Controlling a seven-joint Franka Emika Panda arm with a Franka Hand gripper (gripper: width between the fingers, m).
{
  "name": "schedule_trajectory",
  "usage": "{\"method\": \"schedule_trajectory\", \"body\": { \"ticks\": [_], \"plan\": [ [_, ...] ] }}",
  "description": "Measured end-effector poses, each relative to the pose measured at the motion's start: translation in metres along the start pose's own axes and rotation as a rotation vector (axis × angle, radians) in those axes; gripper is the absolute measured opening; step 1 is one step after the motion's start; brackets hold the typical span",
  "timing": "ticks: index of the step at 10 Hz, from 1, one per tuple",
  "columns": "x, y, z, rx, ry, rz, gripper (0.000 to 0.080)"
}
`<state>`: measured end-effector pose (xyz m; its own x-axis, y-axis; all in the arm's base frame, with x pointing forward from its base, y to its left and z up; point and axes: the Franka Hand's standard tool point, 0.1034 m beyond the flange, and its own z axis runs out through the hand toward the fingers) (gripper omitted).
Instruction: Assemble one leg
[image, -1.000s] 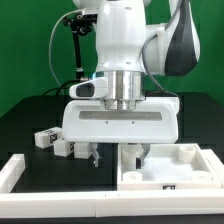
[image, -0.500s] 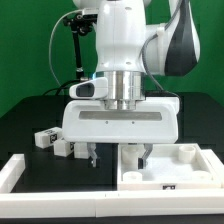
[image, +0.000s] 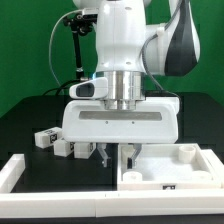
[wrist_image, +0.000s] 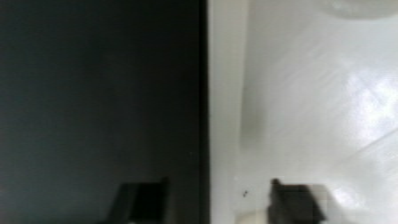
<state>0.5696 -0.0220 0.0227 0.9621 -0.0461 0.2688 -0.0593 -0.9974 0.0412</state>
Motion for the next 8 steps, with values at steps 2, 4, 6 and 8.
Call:
{"method": "schedule_trajectory", "body": {
  "ticks": [2, 4, 6, 8],
  "plan": [
    [0.000, 0.000, 0.000, 0.000, 0.000, 0.000, 0.0094],
    [0.003, -0.001, 0.000, 0.003, -0.009, 0.022, 0.0051],
    [0.018, -0.001, 0.004, 0.004, -0.007, 0.021, 0.0051],
    [0.020, -0.003, 0.006, 0.003, -0.007, 0.024, 0.0051]
  ]
}}
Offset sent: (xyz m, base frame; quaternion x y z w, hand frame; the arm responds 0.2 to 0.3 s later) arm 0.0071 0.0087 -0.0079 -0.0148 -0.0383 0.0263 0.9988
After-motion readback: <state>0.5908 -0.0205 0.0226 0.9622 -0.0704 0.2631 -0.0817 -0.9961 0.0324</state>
